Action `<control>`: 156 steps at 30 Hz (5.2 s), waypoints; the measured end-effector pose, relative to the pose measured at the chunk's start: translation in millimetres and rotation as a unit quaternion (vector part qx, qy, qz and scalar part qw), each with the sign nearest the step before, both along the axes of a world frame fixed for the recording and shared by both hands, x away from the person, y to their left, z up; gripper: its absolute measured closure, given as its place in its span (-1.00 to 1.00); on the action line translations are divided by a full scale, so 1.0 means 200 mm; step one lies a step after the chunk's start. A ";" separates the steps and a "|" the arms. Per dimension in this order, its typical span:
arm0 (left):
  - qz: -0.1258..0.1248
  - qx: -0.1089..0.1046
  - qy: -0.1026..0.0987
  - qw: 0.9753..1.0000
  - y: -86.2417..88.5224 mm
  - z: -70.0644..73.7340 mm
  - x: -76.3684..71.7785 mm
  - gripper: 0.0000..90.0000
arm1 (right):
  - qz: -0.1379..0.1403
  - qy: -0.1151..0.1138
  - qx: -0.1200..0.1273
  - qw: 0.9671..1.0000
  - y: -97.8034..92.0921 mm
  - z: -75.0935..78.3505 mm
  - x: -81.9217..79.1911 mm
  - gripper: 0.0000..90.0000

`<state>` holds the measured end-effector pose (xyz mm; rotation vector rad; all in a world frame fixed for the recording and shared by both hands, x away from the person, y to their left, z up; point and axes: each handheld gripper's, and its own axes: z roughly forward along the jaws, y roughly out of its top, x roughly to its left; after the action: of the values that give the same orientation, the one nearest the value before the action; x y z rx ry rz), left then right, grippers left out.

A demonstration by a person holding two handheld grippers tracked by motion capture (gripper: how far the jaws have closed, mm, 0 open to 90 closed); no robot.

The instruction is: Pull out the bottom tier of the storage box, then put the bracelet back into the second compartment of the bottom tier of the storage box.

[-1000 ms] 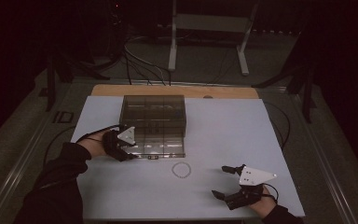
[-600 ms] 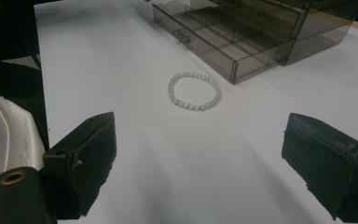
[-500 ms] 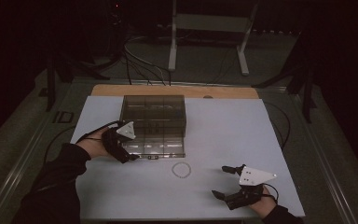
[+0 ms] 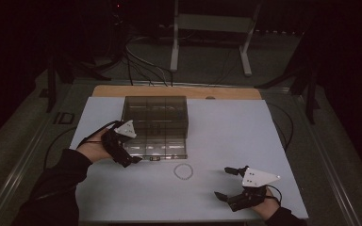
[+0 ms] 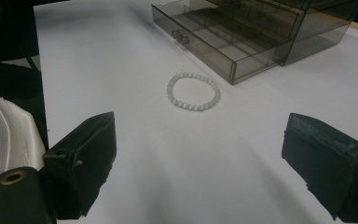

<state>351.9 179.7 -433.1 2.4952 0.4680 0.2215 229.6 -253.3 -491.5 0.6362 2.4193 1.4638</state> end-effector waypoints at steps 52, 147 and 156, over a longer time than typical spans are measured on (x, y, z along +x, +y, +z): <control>0.075 -0.116 -0.028 0.990 0.05 -0.23 -0.47 -1.00 | -0.001 -0.002 -0.001 1.000 0.00 0.00 0.00 -0.78; 0.018 -0.191 -0.031 0.981 -0.09 0.02 -0.49 -1.00 | -0.006 -0.002 0.000 1.000 0.00 0.00 0.01 -0.78; 0.010 -0.188 -0.039 0.981 -0.17 0.10 -0.46 -1.00 | -0.006 -0.003 0.001 1.000 0.00 0.00 0.01 -0.78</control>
<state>259.0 145.1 -413.3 2.1071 0.4553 0.2150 231.3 -253.4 -491.6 0.6448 2.4067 1.4618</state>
